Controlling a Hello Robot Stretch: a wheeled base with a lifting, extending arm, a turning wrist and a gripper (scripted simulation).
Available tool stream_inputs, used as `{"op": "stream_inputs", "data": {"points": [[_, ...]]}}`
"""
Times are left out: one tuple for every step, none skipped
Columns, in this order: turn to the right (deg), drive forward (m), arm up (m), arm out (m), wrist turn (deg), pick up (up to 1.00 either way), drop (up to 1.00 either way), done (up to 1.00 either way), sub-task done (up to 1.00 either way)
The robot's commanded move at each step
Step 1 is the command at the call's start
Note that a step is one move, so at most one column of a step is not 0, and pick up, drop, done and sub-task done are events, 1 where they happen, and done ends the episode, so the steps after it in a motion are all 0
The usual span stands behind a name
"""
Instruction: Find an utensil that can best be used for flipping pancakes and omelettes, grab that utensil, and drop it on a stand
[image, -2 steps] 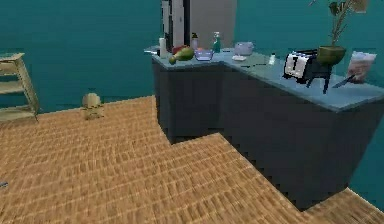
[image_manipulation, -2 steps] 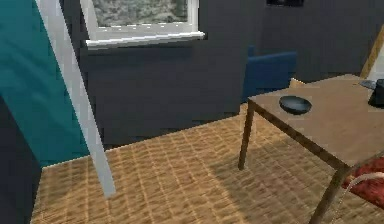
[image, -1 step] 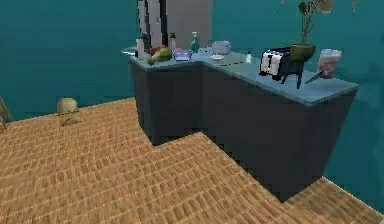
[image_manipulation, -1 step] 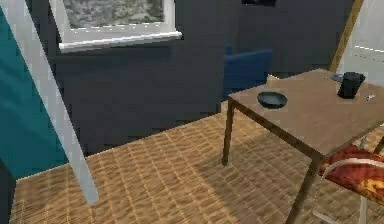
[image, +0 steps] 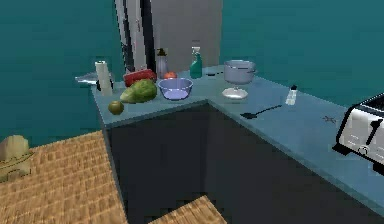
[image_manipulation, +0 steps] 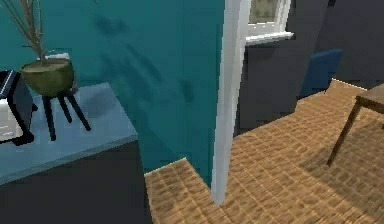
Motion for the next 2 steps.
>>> {"op": "stream_inputs", "data": {"points": [[6.0, 0.0, 0.0, 0.0, 0.0, 0.0, 0.0, 0.0, 0.0], [0.0, 0.2, 0.0, 0.0, 0.0, 0.0, 0.0, 0.0, 0.0]]}}
